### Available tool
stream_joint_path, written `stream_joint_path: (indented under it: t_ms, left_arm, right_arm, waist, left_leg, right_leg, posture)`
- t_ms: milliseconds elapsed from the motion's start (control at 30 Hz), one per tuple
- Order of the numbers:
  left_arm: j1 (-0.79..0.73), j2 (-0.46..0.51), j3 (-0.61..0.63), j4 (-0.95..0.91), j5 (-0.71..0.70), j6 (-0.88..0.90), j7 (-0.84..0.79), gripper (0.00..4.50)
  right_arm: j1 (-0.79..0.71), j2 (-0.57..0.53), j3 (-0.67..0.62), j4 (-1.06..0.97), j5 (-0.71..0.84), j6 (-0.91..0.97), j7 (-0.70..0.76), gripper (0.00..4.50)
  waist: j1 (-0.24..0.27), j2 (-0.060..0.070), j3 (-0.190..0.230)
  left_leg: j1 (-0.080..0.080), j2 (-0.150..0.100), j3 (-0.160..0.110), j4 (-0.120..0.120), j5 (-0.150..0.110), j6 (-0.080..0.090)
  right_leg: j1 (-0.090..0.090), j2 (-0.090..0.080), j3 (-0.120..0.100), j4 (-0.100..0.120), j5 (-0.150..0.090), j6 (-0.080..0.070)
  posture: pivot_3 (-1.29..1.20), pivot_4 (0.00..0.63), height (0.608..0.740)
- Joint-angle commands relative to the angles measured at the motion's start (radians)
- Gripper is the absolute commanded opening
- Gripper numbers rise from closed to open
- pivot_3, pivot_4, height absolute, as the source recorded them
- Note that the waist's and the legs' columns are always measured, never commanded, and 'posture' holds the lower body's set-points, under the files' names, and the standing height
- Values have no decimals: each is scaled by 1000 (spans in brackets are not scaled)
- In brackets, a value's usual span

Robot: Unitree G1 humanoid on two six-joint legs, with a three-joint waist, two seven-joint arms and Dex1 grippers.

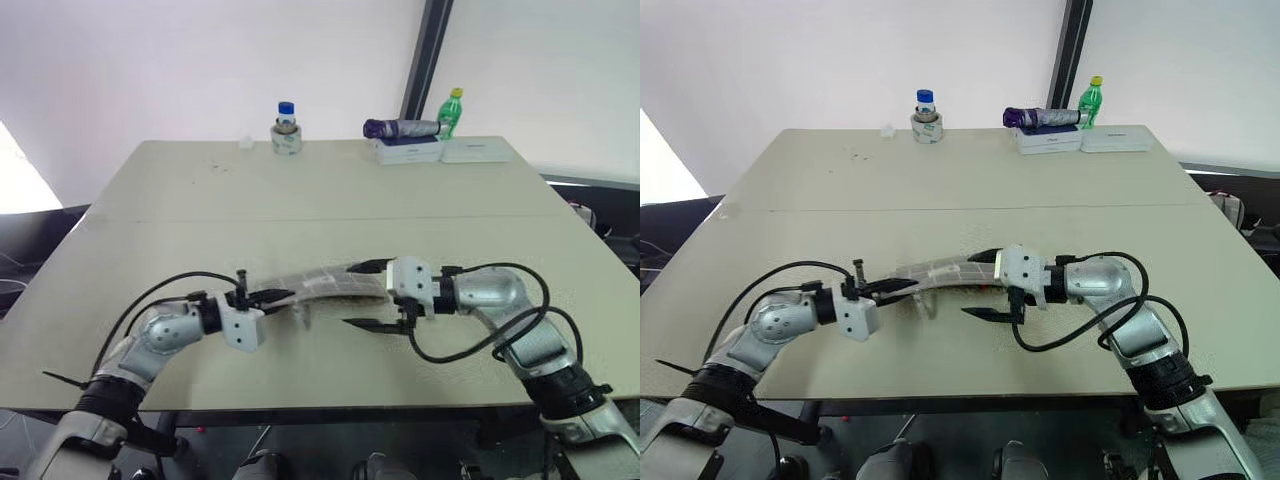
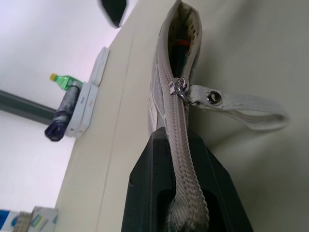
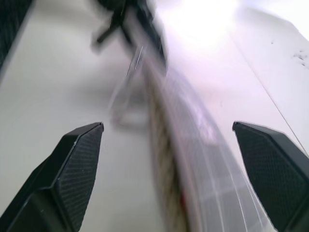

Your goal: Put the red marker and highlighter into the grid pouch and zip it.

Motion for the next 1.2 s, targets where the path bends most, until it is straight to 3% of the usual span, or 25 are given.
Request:
stream_joint_path:
  t_ms: [33, 233, 400, 700, 900, 1000, 1200]
  left_arm:
    - [-23, -29, -21, -4, 43, 26, 32, 0]
    - [-39, -80, -47, -18, 95, 87, 54, 0]
    - [-61, -117, -62, -39, 120, 142, 66, 0]
    - [-94, -122, -89, -51, 163, 150, 75, 0]
    - [-115, -113, -90, -52, 165, 156, 79, 0]
    - [-115, -109, -86, -60, 161, 162, 78, 0]
    - [-94, -88, -78, -76, 155, 167, 79, 0]
  right_arm:
    - [96, -12, -39, -150, 146, 204, -21, 4451]
    - [206, 22, -40, -223, 193, 307, -113, 4451]
    - [277, 123, -28, -133, 149, 388, -289, 4451]
    - [234, 384, -91, -22, 223, 449, -464, 4451]
    - [193, 458, -53, 29, 186, 421, -491, 4451]
    - [185, 481, -53, 46, 194, 425, -494, 3699]
    - [201, 438, -82, 40, 204, 437, -479, 478]
  waist:
    - [2, 0, 0]
    - [-5, 0, 0]
    - [-3, -1, 0]
    - [-5, -1, 0]
    - [-6, -1, 0]
    - [-7, -1, 0]
    - [-6, 0, 0]
  left_leg:
    - [0, 0, 0, 0, -2, 4]
    - [0, 0, -1, 4, -5, 9]
    - [0, 0, -2, 5, -6, 9]
    - [-1, 1, -2, 7, -6, 10]
    - [-1, 0, -2, 7, -6, 10]
    - [-1, 0, -2, 7, -6, 10]
    - [-1, 0, -2, 7, -6, 10]
  right_leg:
    - [1, 0, 0, 0, 0, 0]
    - [2, 0, 0, 0, 0, 0]
    - [3, 0, -1, 0, 0, 0]
    - [4, 0, -1, 0, 0, 0]
    - [4, 0, -1, 0, 0, 0]
    - [4, 0, -1, 0, 0, 0]
    - [4, 0, -1, 0, 0, 0]
  posture:
    - [0, 150, 740]
    - [0, 150, 740]
    - [0, 150, 740]
    - [0, 150, 740]
    - [0, 150, 740]
    - [0, 150, 740]
    - [0, 150, 740]
